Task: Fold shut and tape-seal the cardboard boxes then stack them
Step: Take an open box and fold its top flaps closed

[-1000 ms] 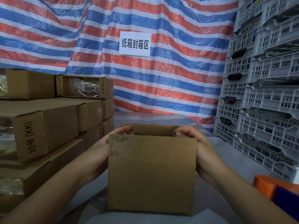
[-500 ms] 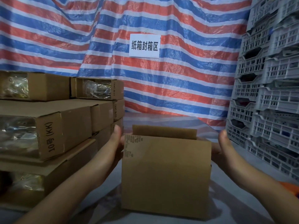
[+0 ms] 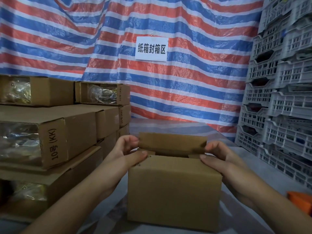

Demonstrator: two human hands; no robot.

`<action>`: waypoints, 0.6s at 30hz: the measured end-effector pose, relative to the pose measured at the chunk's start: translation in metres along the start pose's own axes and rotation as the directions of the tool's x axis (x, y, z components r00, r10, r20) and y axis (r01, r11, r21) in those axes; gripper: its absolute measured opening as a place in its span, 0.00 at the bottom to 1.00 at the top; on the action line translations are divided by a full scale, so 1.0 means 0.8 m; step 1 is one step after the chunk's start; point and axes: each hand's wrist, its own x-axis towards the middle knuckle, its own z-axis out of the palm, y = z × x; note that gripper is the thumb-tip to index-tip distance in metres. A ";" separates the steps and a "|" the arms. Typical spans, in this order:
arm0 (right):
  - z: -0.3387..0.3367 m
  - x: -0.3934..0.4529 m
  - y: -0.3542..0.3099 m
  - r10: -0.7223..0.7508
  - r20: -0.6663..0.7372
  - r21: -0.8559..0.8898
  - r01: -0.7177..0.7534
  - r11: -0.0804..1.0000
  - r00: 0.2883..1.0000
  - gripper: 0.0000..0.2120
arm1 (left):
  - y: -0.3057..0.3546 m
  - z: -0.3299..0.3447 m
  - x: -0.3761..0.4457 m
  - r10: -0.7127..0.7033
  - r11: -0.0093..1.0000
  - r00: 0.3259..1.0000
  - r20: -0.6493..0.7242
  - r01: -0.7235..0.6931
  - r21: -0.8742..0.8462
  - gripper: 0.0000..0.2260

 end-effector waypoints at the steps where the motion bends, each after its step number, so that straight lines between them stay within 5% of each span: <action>1: 0.000 0.000 0.002 0.007 -0.015 0.040 -0.006 0.999 1.000 0.09 | 0.000 0.000 0.000 -0.009 1.000 1.000 0.007 0.009 -0.021 0.19; 3: 0.002 -0.002 0.002 0.003 -0.027 0.067 -0.001 0.998 1.000 0.10 | 0.000 0.001 0.001 -0.015 0.999 0.999 0.032 0.016 -0.032 0.29; 5: 0.002 -0.004 0.000 -0.007 -0.031 0.070 0.009 0.998 0.999 0.22 | 0.003 0.002 -0.001 -0.002 1.000 0.999 0.034 0.003 -0.026 0.36; 10: 0.004 -0.003 -0.008 -0.068 0.011 0.027 0.068 0.997 0.998 0.46 | 0.011 0.005 -0.005 0.155 0.981 0.987 0.034 -0.158 0.110 0.39; 18: 0.006 -0.004 -0.008 -0.203 -0.049 -0.097 0.198 0.975 0.978 0.33 | 0.013 0.000 -0.007 0.229 0.947 0.972 -0.046 -0.212 0.242 0.27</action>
